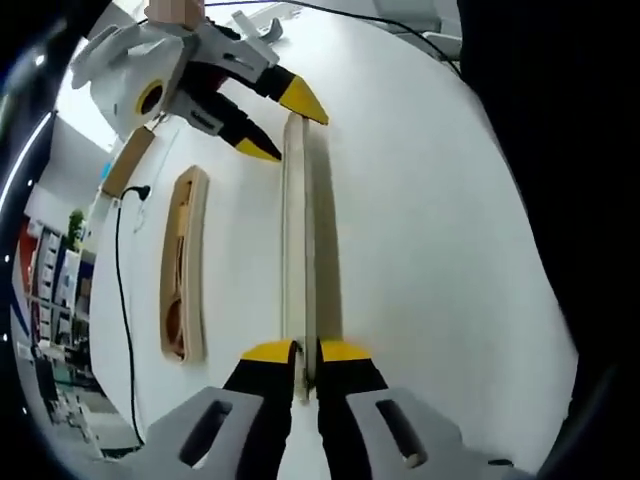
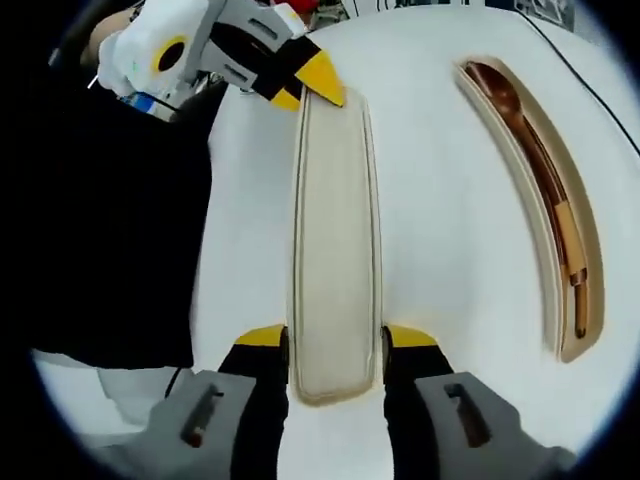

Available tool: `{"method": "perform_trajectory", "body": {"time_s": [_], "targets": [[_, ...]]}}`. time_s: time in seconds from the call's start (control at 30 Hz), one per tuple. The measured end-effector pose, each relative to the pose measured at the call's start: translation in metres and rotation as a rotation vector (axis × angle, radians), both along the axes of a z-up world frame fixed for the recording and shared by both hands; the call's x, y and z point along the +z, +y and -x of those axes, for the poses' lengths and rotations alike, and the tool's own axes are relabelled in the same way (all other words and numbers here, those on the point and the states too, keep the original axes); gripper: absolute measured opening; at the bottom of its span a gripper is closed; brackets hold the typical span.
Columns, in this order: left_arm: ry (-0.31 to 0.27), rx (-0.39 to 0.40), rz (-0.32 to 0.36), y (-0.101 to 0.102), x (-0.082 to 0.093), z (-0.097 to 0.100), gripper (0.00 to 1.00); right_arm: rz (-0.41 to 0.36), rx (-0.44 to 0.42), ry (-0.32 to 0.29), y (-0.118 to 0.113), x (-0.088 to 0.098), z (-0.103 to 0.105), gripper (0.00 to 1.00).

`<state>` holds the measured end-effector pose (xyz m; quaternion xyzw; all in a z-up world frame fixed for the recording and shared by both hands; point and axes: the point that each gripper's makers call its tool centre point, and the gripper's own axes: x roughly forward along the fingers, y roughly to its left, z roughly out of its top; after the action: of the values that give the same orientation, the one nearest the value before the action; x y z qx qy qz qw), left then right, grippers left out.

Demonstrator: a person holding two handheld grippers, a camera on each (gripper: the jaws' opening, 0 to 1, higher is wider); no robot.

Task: Arrange the utensils inside the cutlery case until each visible utensil rests in its matching compartment.

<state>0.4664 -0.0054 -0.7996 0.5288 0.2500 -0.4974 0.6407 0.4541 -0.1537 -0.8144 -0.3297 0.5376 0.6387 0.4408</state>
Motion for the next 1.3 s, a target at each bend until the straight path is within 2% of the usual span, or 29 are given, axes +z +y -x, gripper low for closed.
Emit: {"method": "perform_trajectory", "body": {"time_s": [0.03,0.1,0.17,0.23,0.4,0.53,0.67,0.8,0.97,1.07,1.1,1.13,1.17,1.23,1.3], "targets": [[0.033,0.014,-0.005,0.001,-0.003,0.003,0.04,-0.001,-0.008,0.004,0.0,0.001,0.0,0.39],[0.019,-0.002,-0.016,0.001,-0.003,0.002,0.04,-0.018,-0.034,-0.012,0.0,0.006,-0.004,0.47],[0.018,-0.007,-0.025,0.0,-0.004,0.002,0.04,-0.044,-0.053,-0.041,0.003,0.012,-0.011,0.47],[0.022,-0.005,-0.025,0.0,-0.004,0.001,0.04,-0.107,-0.098,-0.095,0.009,0.024,-0.025,0.47],[0.028,0.001,-0.027,0.0,-0.005,0.001,0.04,-0.176,-0.135,-0.179,0.012,0.045,-0.038,0.5],[0.039,0.004,-0.03,0.001,-0.005,0.0,0.04,-0.194,-0.117,-0.234,0.011,0.053,-0.036,0.52],[0.054,0.007,-0.032,0.001,-0.005,-0.001,0.04,-0.204,-0.083,-0.275,0.008,0.059,-0.023,0.52],[0.087,0.006,-0.045,0.002,-0.005,-0.001,0.04,-0.242,-0.059,-0.276,0.012,0.064,-0.006,0.46],[0.113,0.018,-0.043,0.003,-0.006,-0.001,0.04,-0.207,-0.021,-0.285,0.012,0.058,0.009,0.46],[0.125,0.027,-0.046,0.002,-0.006,-0.001,0.04,-0.195,-0.018,-0.299,0.013,0.054,0.012,0.43],[0.13,0.03,-0.049,0.002,-0.006,-0.001,0.04,-0.196,-0.021,-0.323,0.015,0.053,0.01,0.4],[0.138,0.036,-0.05,0.002,-0.006,-0.001,0.04,-0.199,-0.047,-0.372,0.017,0.053,0.002,0.34],[0.146,0.041,-0.05,0.002,-0.006,0.0,0.04,-0.181,-0.051,-0.44,0.017,0.05,-0.007,0.24],[0.149,0.046,-0.049,0.002,-0.006,0.0,0.04,-0.158,0.019,-0.512,0.014,0.046,-0.013,0.15],[0.154,0.061,-0.044,0.002,-0.006,0.001,0.03,-0.168,0.012,-0.515,0.017,0.045,-0.011,0.14]]}}
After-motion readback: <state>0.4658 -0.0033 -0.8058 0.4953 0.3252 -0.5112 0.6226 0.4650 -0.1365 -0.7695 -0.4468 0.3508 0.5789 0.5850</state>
